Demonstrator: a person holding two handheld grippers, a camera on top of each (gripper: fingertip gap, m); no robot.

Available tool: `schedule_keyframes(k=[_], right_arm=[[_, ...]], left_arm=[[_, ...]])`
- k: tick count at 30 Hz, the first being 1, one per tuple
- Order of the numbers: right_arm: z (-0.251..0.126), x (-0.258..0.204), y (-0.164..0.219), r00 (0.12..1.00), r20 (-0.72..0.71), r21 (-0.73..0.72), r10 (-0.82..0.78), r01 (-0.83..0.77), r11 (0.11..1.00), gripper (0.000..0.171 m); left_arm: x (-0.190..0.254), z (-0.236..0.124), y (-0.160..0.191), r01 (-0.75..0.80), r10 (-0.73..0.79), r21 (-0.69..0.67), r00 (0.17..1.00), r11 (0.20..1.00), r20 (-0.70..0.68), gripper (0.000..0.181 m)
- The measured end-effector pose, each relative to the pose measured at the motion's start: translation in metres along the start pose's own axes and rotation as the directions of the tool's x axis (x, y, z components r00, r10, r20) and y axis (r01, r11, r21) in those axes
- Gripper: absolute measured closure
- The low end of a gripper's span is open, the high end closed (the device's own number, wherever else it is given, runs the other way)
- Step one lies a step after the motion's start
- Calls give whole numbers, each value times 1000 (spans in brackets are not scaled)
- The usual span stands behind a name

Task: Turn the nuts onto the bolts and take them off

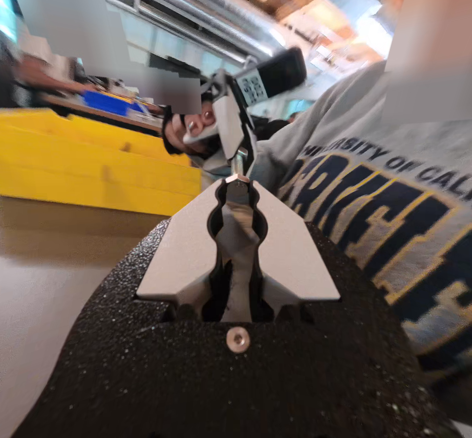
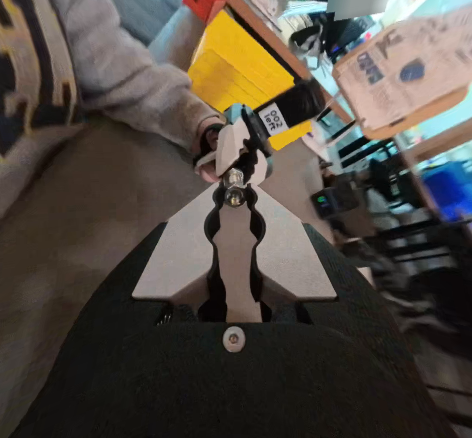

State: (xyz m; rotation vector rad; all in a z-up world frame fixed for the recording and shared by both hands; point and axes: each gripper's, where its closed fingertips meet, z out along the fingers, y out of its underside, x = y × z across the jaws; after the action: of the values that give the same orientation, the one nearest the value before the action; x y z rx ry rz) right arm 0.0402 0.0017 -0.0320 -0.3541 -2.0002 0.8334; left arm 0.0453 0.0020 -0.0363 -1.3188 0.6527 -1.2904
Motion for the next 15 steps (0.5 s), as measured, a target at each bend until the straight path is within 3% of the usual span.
schedule_keyframes(k=[3, 5, 7, 9, 11, 12, 13, 15], right_arm=[[8, -3, 11, 920, -37, -178, -391, 379, 908, 155], [5, 8, 20, 798, -76, -294, -598, 555, 778, 155], [-9, 28, 31, 697, -106, -419, -709, 616, 667, 154], [-26, 45, 37, 772, -190, -453, -606, 479, 752, 155], [-49, 61, 53, 886, -294, -479, -358, 188, 858, 155], [-66, 68, 67, 912, -343, -513, -225, 18, 858, 155], [-88, 72, 84, 913, -395, -551, -99, -150, 821, 155], [-137, 56, 122, 859, -478, -599, 181, -470, 648, 154]], left_arm=[[-4, -7, 6, 324, -318, 21, 937, 946, -146, 166], [-1, -13, 9, 414, -401, 10, 887, 910, -228, 167], [5, -21, -4, 418, -381, 76, 878, 905, -289, 167], [-4, -26, -12, 320, -289, 158, 938, 934, -192, 166], [-26, -30, -18, 152, -163, 223, 986, 963, 33, 166], [-37, -33, -21, 48, -87, 233, 983, 971, 163, 166], [-47, -38, -25, -64, -7, 231, 956, 971, 292, 166], [-63, -55, -37, -283, 141, 181, 823, 942, 550, 167]])
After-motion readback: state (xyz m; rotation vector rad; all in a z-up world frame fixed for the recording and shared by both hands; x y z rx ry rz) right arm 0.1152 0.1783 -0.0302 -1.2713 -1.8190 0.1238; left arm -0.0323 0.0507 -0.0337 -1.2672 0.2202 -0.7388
